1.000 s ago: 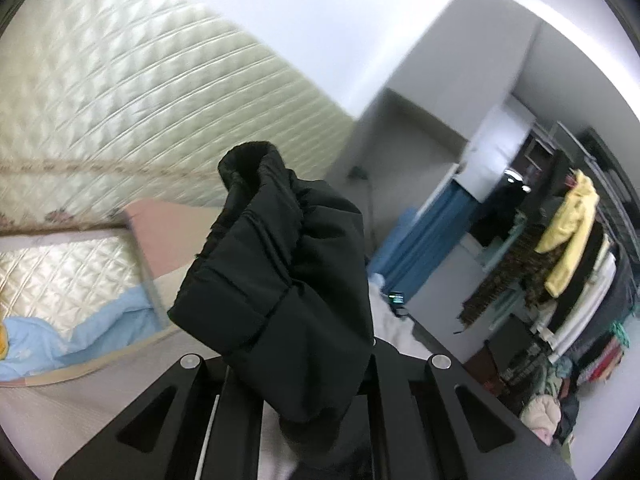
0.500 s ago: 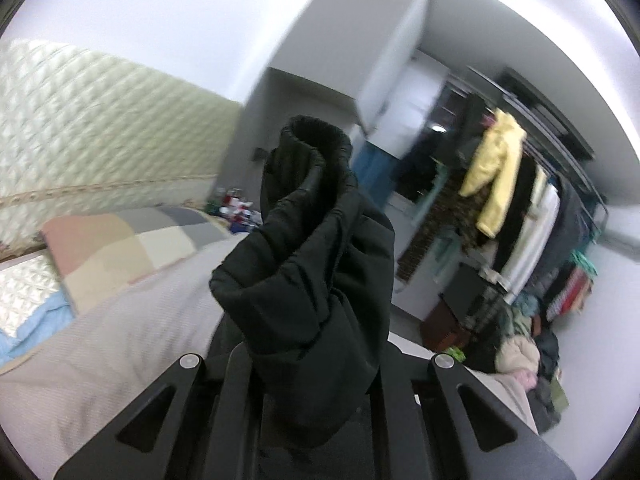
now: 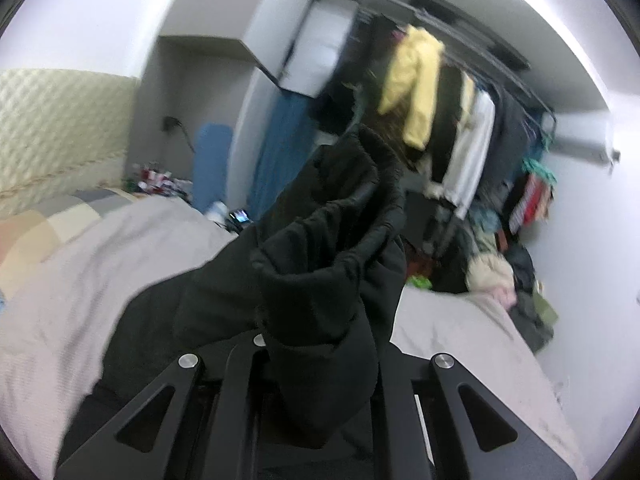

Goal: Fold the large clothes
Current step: 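Lift the held sleeve with the left gripper and carry it across the jacket body, then lower the sleeve onto the jacket front and open the left gripper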

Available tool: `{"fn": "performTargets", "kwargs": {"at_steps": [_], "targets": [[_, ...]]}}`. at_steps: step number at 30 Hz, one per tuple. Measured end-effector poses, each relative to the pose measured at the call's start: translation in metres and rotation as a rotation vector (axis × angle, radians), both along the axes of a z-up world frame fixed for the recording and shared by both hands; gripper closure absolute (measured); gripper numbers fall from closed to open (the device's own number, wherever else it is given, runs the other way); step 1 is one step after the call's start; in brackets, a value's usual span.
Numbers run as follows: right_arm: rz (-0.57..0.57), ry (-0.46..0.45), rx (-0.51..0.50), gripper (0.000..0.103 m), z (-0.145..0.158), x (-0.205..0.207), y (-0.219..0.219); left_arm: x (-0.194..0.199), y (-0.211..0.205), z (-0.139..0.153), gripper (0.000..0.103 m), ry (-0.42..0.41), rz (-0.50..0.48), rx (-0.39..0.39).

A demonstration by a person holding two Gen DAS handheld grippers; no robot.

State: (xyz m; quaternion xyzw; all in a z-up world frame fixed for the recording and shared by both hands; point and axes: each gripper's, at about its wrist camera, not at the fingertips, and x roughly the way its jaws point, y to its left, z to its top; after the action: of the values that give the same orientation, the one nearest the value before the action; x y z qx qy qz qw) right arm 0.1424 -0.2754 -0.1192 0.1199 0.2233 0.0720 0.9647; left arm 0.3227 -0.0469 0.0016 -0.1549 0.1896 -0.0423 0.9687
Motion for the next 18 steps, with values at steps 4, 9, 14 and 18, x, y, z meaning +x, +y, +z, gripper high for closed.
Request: {"fn": "performTargets", "kwargs": {"at_steps": [4, 9, 14, 18], "targets": [[-0.008, -0.028, -0.037, 0.0, 0.005, -0.002, 0.0, 0.009, -0.044, -0.031, 0.092, 0.025, -0.042, 0.007], [-0.009, -0.037, -0.067, 0.0, 0.002, -0.001, -0.009, 0.024, -0.084, -0.077, 0.092, 0.067, -0.091, 0.039], [-0.009, -0.042, -0.047, 0.0, 0.0, 0.002, -0.022, 0.037, -0.12, -0.12, 0.092, 0.111, -0.127, 0.11], [-0.035, -0.041, 0.007, 0.0, -0.002, 0.004, -0.037, 0.049, -0.14, -0.154, 0.092, 0.146, -0.128, 0.134]]}}
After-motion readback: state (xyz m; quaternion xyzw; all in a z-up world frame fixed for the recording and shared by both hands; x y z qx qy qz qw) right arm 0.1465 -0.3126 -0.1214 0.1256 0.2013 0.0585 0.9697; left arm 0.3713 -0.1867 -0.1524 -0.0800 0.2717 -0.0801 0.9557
